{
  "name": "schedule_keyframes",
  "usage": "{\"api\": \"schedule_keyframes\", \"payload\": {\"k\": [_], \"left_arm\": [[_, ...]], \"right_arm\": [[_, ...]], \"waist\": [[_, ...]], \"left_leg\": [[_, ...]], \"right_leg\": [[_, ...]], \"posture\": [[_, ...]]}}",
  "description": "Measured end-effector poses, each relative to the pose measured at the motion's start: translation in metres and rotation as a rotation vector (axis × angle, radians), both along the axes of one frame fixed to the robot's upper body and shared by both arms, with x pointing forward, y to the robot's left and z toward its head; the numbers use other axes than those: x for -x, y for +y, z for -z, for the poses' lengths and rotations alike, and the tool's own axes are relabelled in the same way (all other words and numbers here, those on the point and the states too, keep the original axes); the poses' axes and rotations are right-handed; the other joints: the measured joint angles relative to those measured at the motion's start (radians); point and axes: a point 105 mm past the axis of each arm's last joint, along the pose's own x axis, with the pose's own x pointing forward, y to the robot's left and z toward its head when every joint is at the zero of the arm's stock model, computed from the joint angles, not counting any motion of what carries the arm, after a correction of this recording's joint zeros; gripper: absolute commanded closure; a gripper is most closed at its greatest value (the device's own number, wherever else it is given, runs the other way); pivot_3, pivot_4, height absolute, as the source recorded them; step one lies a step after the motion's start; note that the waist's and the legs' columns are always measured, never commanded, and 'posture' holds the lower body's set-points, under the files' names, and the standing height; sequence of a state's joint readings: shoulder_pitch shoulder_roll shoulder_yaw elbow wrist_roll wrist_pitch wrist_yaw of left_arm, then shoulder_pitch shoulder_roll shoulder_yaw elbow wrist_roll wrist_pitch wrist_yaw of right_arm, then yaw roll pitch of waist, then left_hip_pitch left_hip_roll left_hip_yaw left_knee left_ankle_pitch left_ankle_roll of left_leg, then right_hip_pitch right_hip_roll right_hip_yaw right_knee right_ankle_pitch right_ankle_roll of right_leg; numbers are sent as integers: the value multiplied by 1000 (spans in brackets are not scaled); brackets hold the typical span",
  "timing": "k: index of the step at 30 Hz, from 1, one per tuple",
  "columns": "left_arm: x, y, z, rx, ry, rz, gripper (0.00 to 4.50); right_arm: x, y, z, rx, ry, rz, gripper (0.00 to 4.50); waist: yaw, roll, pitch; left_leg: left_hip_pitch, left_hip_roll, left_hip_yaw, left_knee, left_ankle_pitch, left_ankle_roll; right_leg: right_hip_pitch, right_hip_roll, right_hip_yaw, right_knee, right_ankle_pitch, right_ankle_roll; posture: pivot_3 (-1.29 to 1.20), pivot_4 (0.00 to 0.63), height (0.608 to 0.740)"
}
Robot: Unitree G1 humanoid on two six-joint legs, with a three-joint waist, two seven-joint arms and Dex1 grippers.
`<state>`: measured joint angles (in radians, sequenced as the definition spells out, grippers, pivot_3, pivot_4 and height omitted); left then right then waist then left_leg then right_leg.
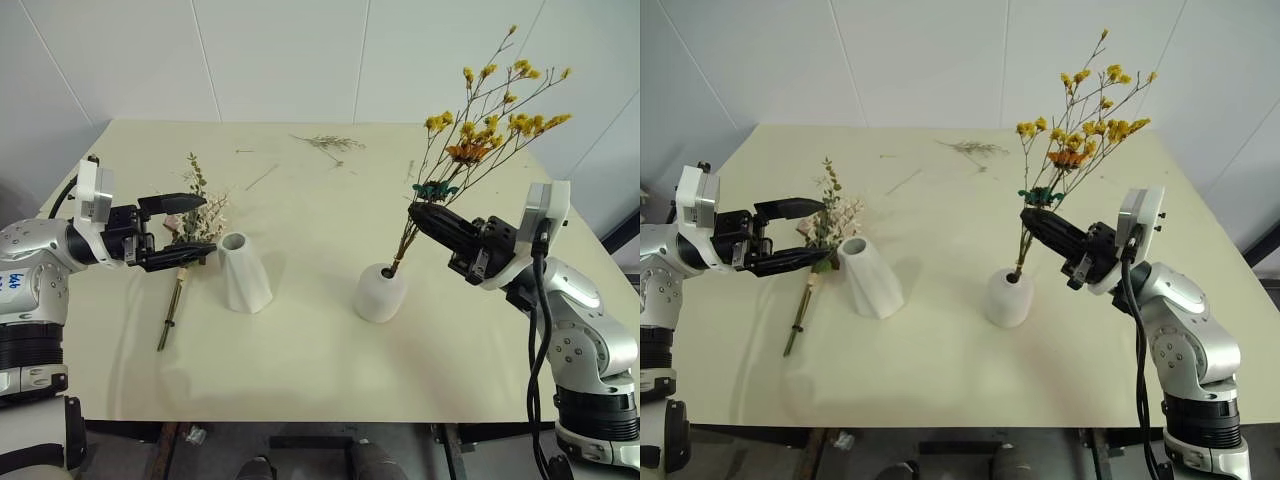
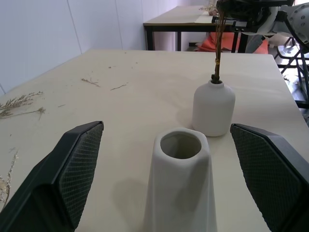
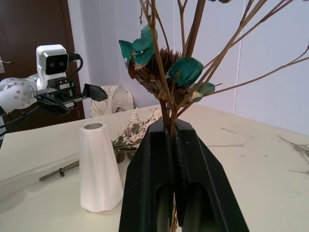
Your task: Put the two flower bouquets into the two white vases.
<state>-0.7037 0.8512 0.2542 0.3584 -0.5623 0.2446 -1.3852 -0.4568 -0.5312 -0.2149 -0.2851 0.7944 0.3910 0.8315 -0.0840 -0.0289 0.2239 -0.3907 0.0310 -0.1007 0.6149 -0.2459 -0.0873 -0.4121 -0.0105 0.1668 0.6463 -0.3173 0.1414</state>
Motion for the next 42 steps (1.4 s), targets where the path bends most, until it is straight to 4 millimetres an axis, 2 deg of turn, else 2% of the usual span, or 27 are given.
{"api": "schedule_keyframes", "payload": {"k": [20, 31, 42], "left_arm": [[-1, 1, 0, 2, -5, -12, 0], [-1, 1, 0, 3, -6, -15, 0], [-1, 1, 2, 1, -4, -24, 0]], "right_arm": [[2, -4, -4, 51, 4, -14, 4462], [3, -1, -15, 46, -22, -25, 4462], [-1, 5, -1, 43, 21, -33, 4462]], "waist": [[0, 0, 0], [1, 0, 0], [1, 0, 0]], "left_leg": [[0, 0, 0, 0, 0, 0], [0, 0, 0, 0, 0, 0], [0, 0, 0, 0, 0, 0]], "right_leg": [[0, 0, 0, 0, 0, 0], [0, 0, 0, 0, 0, 0], [0, 0, 0, 0, 0, 0]], "posture": [[0, 150, 740], [0, 150, 740], [0, 150, 740]]}}
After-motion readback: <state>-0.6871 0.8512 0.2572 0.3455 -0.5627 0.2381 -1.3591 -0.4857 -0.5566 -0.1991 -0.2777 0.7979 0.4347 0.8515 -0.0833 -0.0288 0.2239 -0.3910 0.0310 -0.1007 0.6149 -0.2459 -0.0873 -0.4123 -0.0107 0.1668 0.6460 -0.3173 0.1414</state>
